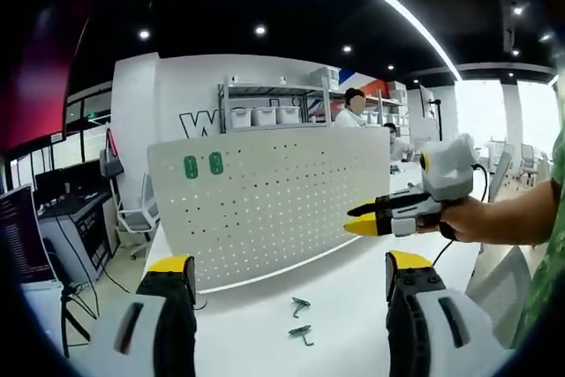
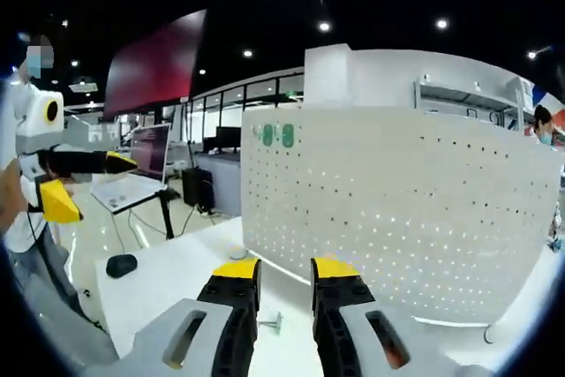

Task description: Insert the hook assembly into the mounting plate slot until the hook locks in place.

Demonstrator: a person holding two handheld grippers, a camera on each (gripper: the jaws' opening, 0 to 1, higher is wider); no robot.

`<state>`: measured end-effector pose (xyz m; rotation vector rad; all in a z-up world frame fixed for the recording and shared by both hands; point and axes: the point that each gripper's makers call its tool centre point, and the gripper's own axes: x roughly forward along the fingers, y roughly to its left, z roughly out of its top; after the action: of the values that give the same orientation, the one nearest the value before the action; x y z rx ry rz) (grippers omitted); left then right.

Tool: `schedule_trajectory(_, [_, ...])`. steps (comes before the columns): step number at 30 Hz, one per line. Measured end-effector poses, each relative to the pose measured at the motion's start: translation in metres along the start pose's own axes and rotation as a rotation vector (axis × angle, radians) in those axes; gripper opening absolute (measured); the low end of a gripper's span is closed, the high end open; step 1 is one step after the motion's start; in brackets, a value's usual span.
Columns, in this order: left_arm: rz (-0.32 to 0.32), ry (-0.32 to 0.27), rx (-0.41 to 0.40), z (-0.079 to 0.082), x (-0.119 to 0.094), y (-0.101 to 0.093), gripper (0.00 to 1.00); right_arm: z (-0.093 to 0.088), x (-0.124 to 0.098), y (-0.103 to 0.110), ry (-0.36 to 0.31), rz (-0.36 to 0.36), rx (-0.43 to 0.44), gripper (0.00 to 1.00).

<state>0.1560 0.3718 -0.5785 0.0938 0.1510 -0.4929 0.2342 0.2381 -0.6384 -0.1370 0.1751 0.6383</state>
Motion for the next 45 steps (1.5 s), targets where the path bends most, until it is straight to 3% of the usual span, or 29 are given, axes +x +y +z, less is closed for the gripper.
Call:
schedule_trajectory(11, [0.003,0.019,0.0,-0.006,0.005,0.005,0.91,-0.09,0.034,0.032,0.176,0.16,-0.08,0.21])
schedule_trajectory(16, [0.0,0.034,0.003,-0.009,0.008,0.005,0.91,-0.121,0.042,0.044,0.223,0.222,-0.116,0.2])
schedule_trajectory(36, [-0.016,0.108,-0.003,-0.034,0.018,-0.005,0.91,-0.169,0.072,0.071,0.276,0.363,-0.167,0.1])
schedule_trajectory(45, [-0.033,0.146,-0.016,-0.048,0.024,-0.01,0.91,-0.178,0.082,0.075,0.291,0.397,-0.193,0.07])
